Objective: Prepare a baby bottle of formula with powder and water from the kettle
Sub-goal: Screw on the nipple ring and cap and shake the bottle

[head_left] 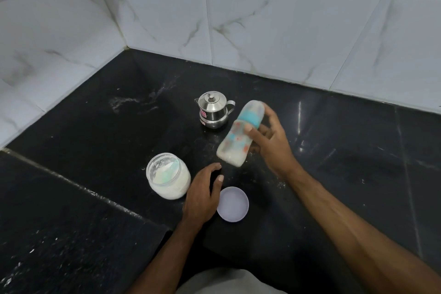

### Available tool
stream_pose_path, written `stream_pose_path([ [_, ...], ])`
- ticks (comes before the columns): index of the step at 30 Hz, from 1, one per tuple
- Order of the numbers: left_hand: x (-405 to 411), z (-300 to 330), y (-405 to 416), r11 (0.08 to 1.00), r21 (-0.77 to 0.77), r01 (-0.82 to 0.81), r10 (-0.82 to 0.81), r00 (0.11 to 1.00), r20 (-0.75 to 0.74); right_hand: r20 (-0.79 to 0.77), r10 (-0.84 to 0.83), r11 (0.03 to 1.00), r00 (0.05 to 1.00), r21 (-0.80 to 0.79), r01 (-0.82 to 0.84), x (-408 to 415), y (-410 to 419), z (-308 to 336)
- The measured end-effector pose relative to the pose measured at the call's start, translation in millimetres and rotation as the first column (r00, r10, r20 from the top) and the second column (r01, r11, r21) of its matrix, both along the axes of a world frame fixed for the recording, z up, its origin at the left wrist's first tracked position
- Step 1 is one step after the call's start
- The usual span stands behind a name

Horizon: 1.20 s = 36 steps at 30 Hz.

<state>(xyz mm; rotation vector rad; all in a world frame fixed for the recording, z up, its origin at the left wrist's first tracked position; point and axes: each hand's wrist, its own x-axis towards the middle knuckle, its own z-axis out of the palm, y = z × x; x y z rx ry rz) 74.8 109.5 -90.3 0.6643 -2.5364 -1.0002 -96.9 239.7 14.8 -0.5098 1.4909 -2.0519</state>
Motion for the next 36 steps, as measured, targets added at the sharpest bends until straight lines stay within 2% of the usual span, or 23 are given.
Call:
stream_pose_path([
  [1, -21.9, -17.0, 5.0, 1.0, -0.01, -0.01, 0.009, 0.997, -0.074, 0.019, -0.033, 0.999, 0.999, -0.017, 0.033, -2.0, 0.3, 0.5],
  [2, -20.3, -17.4, 2.7, 1.0, 0.0, -0.023, 0.023, 0.999, -0.038, 0.008, -0.023, 1.0, 1.0, -0.007, 0.023, -3.3, 1.2, -0.3],
  [6, -26.8, -13.9, 3.6, 0.999, 0.019, 0.037, -0.036, 0.999, -0.014, -0.105, 0.196, 0.974, 0.975, 0.139, -0.181, -5.9, 6.8, 2.4],
  [8, -25.1, -12.1, 1.9, 0.999, 0.027, 0.03, -0.029, 0.999, -0.041, -0.09, 0.113, 0.993, 0.99, 0.056, -0.108, -10.9, 3.6, 7.9],
  [10, -26.9, -13.8, 2.2, 0.999, 0.021, 0.033, -0.032, 0.999, -0.041, -0.006, -0.038, 0.996, 0.999, -0.085, 0.037, -17.8, -2.0, 11.0],
  [12, -26.4, -14.2, 2.4, 0.999, 0.032, 0.037, -0.036, 0.998, -0.045, 0.029, -0.082, 0.987, 0.996, -0.137, 0.085, -16.8, -6.2, 9.1],
  [13, -26.1, -15.8, 1.8, 0.999, 0.03, 0.042, -0.04, 0.998, -0.052, 0.003, -0.043, 0.994, 0.999, -0.104, 0.043, -13.1, -6.7, 6.0],
  [16, -26.9, -16.5, 1.2, 0.997, 0.063, 0.039, -0.036, 0.998, -0.041, -0.165, 0.208, 0.975, 0.964, 0.107, -0.193, -2.5, -5.5, -1.8],
  [17, -27.1, -16.5, 1.4, 0.997, 0.064, 0.033, -0.031, 0.999, -0.036, -0.19, 0.222, 0.972, 0.956, 0.115, -0.203, -3.1, -5.6, -1.7],
  [19, -27.0, -14.9, 2.5, 0.999, 0.026, 0.032, -0.031, 0.999, -0.042, -0.156, 0.078, 0.997, 0.985, 0.017, -0.077, -7.6, -8.5, 4.0],
  [21, -26.4, -14.1, 2.6, 0.999, 0.029, 0.043, -0.042, 0.998, -0.042, -0.032, -0.121, 0.989, 0.992, -0.089, 0.118, -15.0, -12.5, 6.1],
  [23, -26.3, -14.9, 1.9, 0.998, 0.034, 0.044, -0.042, 0.998, -0.044, -0.015, -0.195, 0.977, 0.981, -0.085, 0.193, -14.3, -15.0, 0.5],
  [24, -26.3, -14.2, 2.0, 0.998, 0.042, 0.042, -0.04, 0.998, -0.048, -0.068, -0.148, 0.989, 0.987, -0.035, 0.145, -10.8, -14.6, -2.7],
  [27, -26.7, -12.6, 2.8, 0.999, 0.029, 0.044, -0.042, 0.997, -0.068, -0.219, 0.172, 0.971, 0.96, 0.2, -0.129, -3.9, -11.2, -7.9],
  [28, -26.7, -11.9, 3.1, 0.999, 0.024, 0.046, -0.044, 0.996, -0.071, -0.223, 0.188, 0.969, 0.957, 0.2, -0.143, -5.4, -11.7, -5.7],
  [30, -26.3, -13.2, 3.0, 0.998, 0.017, 0.054, -0.052, 0.995, -0.084, -0.157, 0.025, 0.997, 0.987, 0.075, -0.013, -12.0, -15.4, 1.8],
  [32, -25.8, -14.0, 3.2, 0.998, 0.021, 0.061, -0.059, 0.995, -0.079, -0.022, -0.168, 0.984, 0.985, -0.066, 0.167, -21.9, -20.5, 5.5],
  [33, -26.0, -13.7, 3.3, 0.998, 0.017, 0.063, -0.061, 0.995, -0.079, 0.007, -0.207, 0.974, 0.978, -0.09, 0.206, -22.6, -21.9, 4.9],
  [34, -26.3, -13.2, 3.5, 0.998, 0.009, 0.064, -0.063, 0.994, -0.083, -0.006, -0.186, 0.98, 0.982, -0.067, 0.186, -19.9, -22.3, 3.8],
  [36, -26.8, -13.2, 3.5, 0.997, -0.02, 0.074, -0.076, 0.991, -0.111, -0.115, 0.018, 0.997, 0.993, 0.079, -0.009, -9.5, -20.1, 0.5],
])
